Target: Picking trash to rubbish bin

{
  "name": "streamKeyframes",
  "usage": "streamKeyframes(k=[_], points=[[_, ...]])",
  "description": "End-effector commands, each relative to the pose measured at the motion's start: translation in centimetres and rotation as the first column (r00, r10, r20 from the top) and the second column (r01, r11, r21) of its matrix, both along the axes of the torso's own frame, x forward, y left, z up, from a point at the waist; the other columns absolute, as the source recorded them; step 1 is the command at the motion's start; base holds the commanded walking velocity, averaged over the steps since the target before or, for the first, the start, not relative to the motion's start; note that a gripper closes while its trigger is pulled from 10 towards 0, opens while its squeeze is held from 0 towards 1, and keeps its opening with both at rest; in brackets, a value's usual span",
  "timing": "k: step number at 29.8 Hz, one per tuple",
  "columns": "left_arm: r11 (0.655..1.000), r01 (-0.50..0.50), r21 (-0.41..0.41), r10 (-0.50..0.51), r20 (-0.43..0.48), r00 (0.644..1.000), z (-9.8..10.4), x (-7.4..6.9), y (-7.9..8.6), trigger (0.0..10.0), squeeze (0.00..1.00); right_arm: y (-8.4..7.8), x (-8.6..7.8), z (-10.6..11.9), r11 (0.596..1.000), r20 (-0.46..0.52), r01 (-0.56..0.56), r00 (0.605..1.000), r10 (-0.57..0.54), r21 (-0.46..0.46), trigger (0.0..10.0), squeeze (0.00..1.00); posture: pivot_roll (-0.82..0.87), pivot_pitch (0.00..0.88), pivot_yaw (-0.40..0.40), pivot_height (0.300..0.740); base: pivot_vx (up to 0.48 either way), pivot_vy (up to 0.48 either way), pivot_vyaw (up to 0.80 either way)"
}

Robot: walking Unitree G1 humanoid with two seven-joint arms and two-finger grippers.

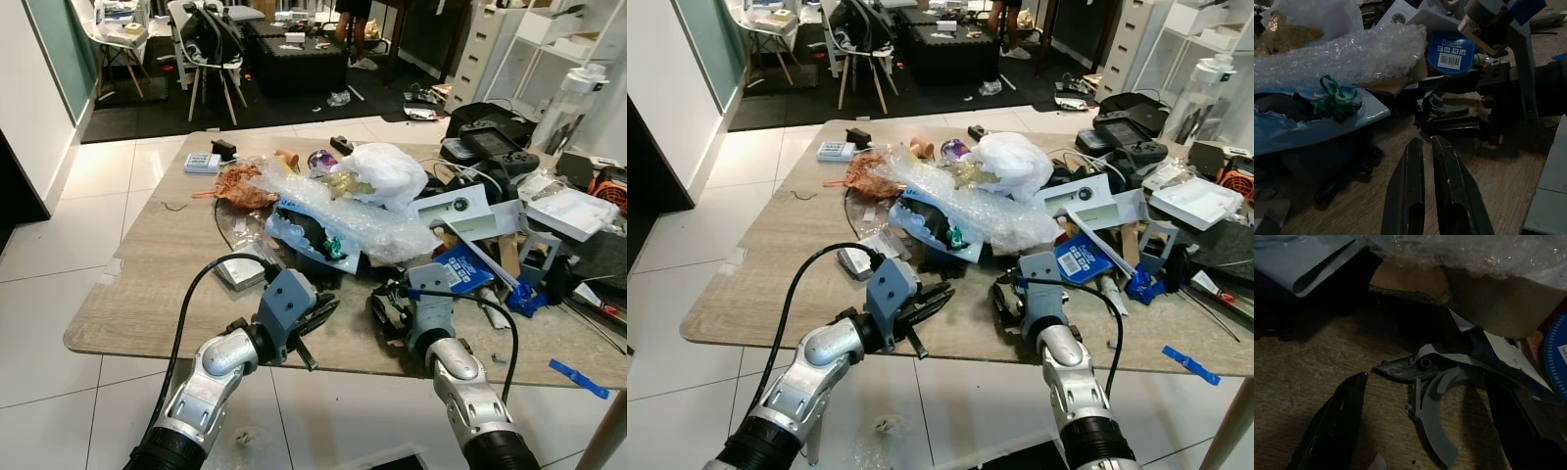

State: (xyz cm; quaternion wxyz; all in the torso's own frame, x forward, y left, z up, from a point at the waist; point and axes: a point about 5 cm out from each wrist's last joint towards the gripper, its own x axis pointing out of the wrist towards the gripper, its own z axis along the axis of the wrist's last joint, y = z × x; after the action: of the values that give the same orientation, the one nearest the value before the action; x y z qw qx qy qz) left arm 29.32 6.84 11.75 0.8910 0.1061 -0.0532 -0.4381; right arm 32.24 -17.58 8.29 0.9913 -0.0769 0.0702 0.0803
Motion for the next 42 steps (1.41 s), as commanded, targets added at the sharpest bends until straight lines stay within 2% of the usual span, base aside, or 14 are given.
streamKeyframes(k=[1, 2, 3, 4, 5, 19, 24, 26, 31, 35, 36, 37, 39, 42], points=[[1.000, 0.002, 0.025, -0.002, 0.003, 1.000, -0.2, 0.1, 0.3, 10.0, 0.00, -0.2, -0.3, -1.3, 1.000, -0.069, 0.017, 0.997, -0.016, 0.010, 10.0, 0.00, -0.12, 0.052, -0.010, 0.740, 0.000, 0.000, 0.00], [1.000, -0.002, 0.025, 0.002, 0.005, 1.000, -0.2, 0.1, 0.4, 10.0, 0.00, -0.3, -0.3, -1.3, 0.999, -0.080, 0.032, 0.996, -0.030, 0.022, 8.0, 0.00, -0.12, 0.049, -0.011, 0.740, 0.000, 0.000, 0.00], [1.000, -0.002, 0.026, 0.002, 0.006, 1.000, -0.2, 0.1, 0.4, 10.0, 0.00, -0.4, -0.2, -1.4, 0.999, -0.083, 0.037, 0.996, -0.034, 0.024, 8.0, 0.00, -0.12, 0.049, -0.011, 0.740, 0.000, 0.000, 0.00], [1.000, -0.005, 0.027, 0.004, 0.006, 1.000, -0.2, 0.1, 0.5, 10.0, 0.00, -0.4, -0.2, -1.4, 0.999, -0.086, 0.042, 0.996, -0.039, 0.028, 3.4, 0.00, -0.12, 0.047, -0.011, 0.740, 0.000, 0.000, 0.00], [1.000, -0.007, 0.027, 0.007, 0.006, 1.000, -0.2, 0.1, 0.5, 10.0, 0.00, -0.5, -0.2, -1.4, 0.998, -0.086, 0.046, 0.995, -0.043, 0.033, 0.0, 0.00, -0.12, 0.045, -0.012, 0.740, 0.000, 0.000, 0.00], [0.999, -0.031, 0.013, 0.031, -0.003, 1.000, -0.4, 0.2, 1.0, 10.0, 0.00, 0.1, -0.3, -1.5, 0.997, -0.078, 0.038, 0.996, -0.033, 0.060, 0.0, 0.00, -0.12, 0.022, -0.010, 0.740, 0.000, 0.000, 0.00], [0.992, -0.099, -0.080, 0.097, -0.026, 0.995, 0.3, 0.7, 1.7, 10.0, 0.00, 0.5, 0.0, -0.1, 0.997, -0.003, 0.024, 1.000, -0.024, 0.069, 0.0, 0.00, -0.12, 0.016, -0.005, 0.740, 0.000, 0.000, 0.00], [0.990, -0.109, -0.085, 0.107, -0.027, 0.994, 0.4, 0.8, 1.9, 10.0, 0.00, 0.6, -0.1, 0.1, 0.997, 0.003, 0.019, 1.000, -0.019, 0.071, 0.0, 0.00, -0.12, 0.014, -0.005, 0.740, 0.000, 0.000, 0.00], [0.991, -0.116, -0.073, 0.115, -0.023, 0.993, 0.4, 0.9, 2.5, 10.0, 0.00, 1.0, -0.3, 0.5, 0.997, 0.011, -0.002, 1.000, 0.001, 0.079, 0.0, 0.00, -0.11, 0.013, -0.007, 0.740, 0.000, 0.000, 0.00], [0.991, -0.114, -0.065, 0.113, -0.023, 0.993, 0.4, 0.8, 3.1, 10.0, 0.00, 2.0, -0.8, 1.9, 0.993, 0.087, -0.026, 0.996, 0.016, 0.117, 0.0, 0.00, -0.11, 0.015, -0.009, 0.740, 0.000, 0.000, 0.00], [0.992, -0.108, -0.059, 0.106, -0.026, 0.994, 0.4, 0.7, 3.4, 10.0, 0.00, 2.5, -1.1, 2.5, 0.990, 0.103, -0.060, 0.994, 0.047, 0.129, 0.0, 0.00, -0.11, 0.016, -0.009, 0.740, 0.000, 0.000, 0.00], [0.992, -0.108, -0.059, 0.106, -0.026, 0.994, 0.4, 0.7, 3.4, 10.0, 0.00, 2.5, -1.1, 2.5, 0.990, 0.103, -0.060, 0.994, 0.047, 0.129, 0.0, 0.00, -0.11, 0.016, -0.009, 0.740, 0.000, 0.000, 0.00], [0.994, -0.095, -0.045, 0.094, -0.037, 0.995, 0.3, 0.5, 3.7, 10.0, 0.00, 3.6, -1.9, 2.8, 0.983, 0.099, -0.130, 0.988, 0.118, 0.131, 0.0, 0.00, -0.12, 0.023, -0.008, 0.740, 0.000, 0.000, 0.00], [0.994, -0.101, -0.043, 0.099, -0.041, 0.994, 0.2, 0.4, 3.8, 10.0, 0.00, 3.7, -2.4, 2.7, 0.984, 0.100, -0.129, 0.988, 0.117, 0.124, 0.0, 0.00, -0.12, 0.023, -0.008, 0.740, 0.000, 0.000, 0.00]])
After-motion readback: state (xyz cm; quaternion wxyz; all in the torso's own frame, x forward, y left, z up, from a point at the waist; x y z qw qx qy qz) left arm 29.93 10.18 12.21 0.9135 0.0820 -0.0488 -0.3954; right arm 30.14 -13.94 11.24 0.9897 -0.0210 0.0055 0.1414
